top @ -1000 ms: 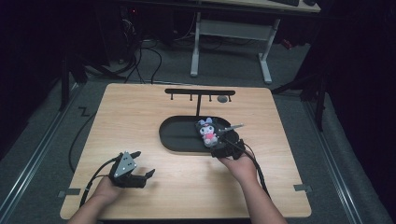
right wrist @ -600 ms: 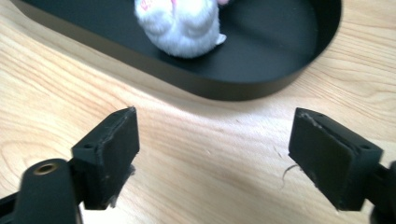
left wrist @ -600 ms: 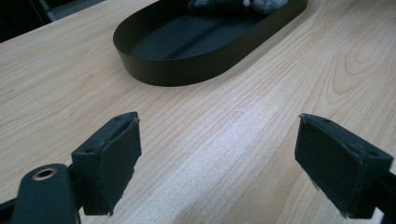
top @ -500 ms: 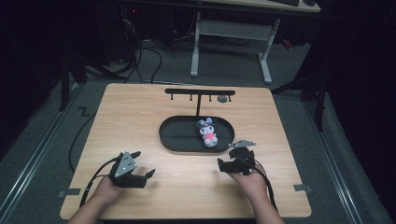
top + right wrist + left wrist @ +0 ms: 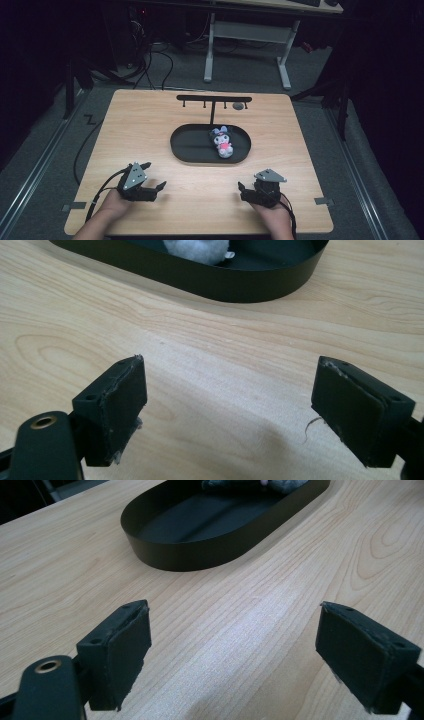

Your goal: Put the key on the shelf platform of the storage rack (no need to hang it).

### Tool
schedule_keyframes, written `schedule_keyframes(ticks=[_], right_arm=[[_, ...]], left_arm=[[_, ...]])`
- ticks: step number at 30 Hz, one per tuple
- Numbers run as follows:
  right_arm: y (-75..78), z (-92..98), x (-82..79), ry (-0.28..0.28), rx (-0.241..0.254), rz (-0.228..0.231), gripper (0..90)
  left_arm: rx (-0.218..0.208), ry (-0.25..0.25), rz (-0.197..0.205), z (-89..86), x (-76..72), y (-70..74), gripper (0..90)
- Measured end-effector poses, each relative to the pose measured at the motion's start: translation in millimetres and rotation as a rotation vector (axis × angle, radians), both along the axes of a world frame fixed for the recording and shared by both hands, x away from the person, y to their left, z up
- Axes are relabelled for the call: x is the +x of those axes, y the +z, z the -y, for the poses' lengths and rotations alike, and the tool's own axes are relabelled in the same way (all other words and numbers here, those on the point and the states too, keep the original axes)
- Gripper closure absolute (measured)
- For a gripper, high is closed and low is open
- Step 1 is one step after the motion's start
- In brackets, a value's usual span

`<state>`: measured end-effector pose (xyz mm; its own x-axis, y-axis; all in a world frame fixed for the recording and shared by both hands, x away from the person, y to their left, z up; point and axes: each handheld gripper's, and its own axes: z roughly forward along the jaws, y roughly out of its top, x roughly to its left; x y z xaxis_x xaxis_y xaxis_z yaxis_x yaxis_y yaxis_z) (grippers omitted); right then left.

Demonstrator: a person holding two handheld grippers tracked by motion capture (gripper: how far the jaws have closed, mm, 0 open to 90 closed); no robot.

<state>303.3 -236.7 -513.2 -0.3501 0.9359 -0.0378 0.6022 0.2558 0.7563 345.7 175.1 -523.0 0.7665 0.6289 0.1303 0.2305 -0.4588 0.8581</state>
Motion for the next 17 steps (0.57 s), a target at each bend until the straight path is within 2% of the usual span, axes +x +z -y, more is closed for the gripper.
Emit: schedule_keyframes(ticks=[5, 8, 17], right_arm=[[-5.8, -0.7, -19.7, 0.019, 0.006, 0.070, 14.6], [-7.0, -1.0, -24.9, 0.027, 0.016, 0.083, 14.6], [-10.8, -0.2, -22.8, 0.008, 0.016, 0.081, 14.6]], left_arm=[[-0.002, -0.003, 0.000, -0.1, 0.1, 0.1, 15.4], [-0.001, -0.006, 0.001, 0.0, 0.3, 0.2, 15.4], [0.008, -0.011, 0.005, 1.2, 0.0, 0.0, 15.4]])
